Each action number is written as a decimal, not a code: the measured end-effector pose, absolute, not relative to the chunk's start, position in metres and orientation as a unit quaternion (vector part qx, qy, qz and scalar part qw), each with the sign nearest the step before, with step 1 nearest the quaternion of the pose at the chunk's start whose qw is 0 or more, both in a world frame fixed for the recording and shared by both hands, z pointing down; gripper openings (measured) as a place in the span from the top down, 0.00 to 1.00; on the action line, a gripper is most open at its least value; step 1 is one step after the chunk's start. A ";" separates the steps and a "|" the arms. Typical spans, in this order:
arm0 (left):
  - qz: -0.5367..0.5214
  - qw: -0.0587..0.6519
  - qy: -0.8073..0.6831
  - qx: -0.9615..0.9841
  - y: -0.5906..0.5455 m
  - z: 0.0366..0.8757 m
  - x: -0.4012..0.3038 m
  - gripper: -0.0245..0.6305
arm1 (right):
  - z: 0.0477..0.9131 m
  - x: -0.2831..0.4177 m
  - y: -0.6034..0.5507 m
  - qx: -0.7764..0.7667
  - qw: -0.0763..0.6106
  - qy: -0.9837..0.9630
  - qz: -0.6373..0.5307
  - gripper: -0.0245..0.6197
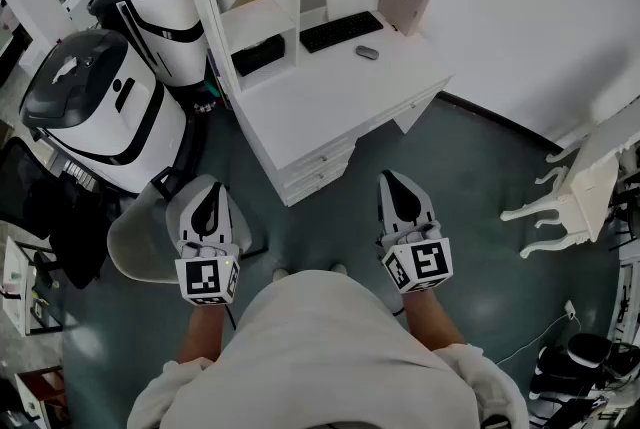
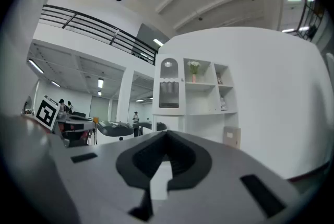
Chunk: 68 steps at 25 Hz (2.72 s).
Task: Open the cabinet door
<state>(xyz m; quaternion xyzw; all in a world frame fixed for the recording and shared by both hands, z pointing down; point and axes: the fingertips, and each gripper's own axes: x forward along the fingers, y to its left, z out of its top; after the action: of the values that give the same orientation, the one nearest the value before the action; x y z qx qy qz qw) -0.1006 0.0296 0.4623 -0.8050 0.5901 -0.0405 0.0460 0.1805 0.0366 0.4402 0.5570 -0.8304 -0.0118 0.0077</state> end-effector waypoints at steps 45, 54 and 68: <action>-0.052 0.027 0.608 -0.792 -0.117 0.486 -0.130 0.96 | 0.447 0.149 -0.140 0.526 0.016 -0.850 -0.005 0.95; -0.054 0.024 0.584 -0.810 -0.160 0.496 -0.167 0.96 | 0.444 0.111 -0.174 0.550 0.015 -0.835 -0.011 0.95; -0.049 0.012 0.606 -0.794 -0.168 0.498 -0.164 0.96 | 0.418 0.142 -0.186 0.544 -0.015 -0.839 -0.016 0.74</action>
<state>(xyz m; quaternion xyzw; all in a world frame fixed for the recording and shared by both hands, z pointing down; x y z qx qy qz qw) -0.1640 -0.1680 0.4976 -0.7935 0.6065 -0.0486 0.0118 0.1418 -0.1857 0.4180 0.5441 -0.8387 -0.0158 -0.0150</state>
